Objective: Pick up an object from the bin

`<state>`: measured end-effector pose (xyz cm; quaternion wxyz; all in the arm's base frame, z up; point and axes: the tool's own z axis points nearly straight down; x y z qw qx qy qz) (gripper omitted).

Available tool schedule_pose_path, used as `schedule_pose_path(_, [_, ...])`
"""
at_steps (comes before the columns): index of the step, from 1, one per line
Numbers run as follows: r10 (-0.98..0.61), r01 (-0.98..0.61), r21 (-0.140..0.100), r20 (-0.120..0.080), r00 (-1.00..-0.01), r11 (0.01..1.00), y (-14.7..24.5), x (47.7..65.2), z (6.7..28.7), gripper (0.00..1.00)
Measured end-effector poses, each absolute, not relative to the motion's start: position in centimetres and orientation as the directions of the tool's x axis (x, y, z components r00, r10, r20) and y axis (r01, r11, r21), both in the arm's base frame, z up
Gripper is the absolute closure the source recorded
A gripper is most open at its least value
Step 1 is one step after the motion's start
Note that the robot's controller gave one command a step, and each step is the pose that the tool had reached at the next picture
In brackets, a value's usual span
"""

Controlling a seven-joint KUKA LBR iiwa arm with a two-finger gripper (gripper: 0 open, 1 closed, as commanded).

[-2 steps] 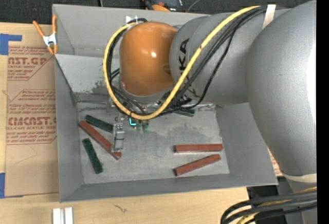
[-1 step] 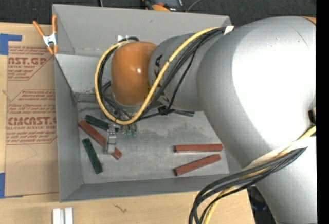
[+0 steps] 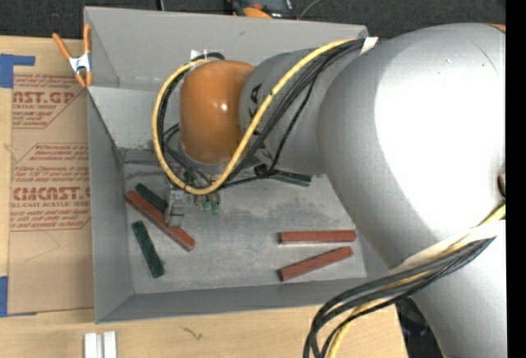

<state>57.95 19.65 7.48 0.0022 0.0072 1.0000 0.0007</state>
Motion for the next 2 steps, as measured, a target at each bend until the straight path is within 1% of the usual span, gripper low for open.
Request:
schedule_pose_path(1, [0.012, 0.012, 0.003, -0.004, -1.0, 1.0, 19.7, 57.8, 7.1, 0.0])
schedule_pose_path(2, [0.048, 0.048, -0.001, 0.001, -0.999, 0.999, 15.0, 54.9, 7.0, 0.0])
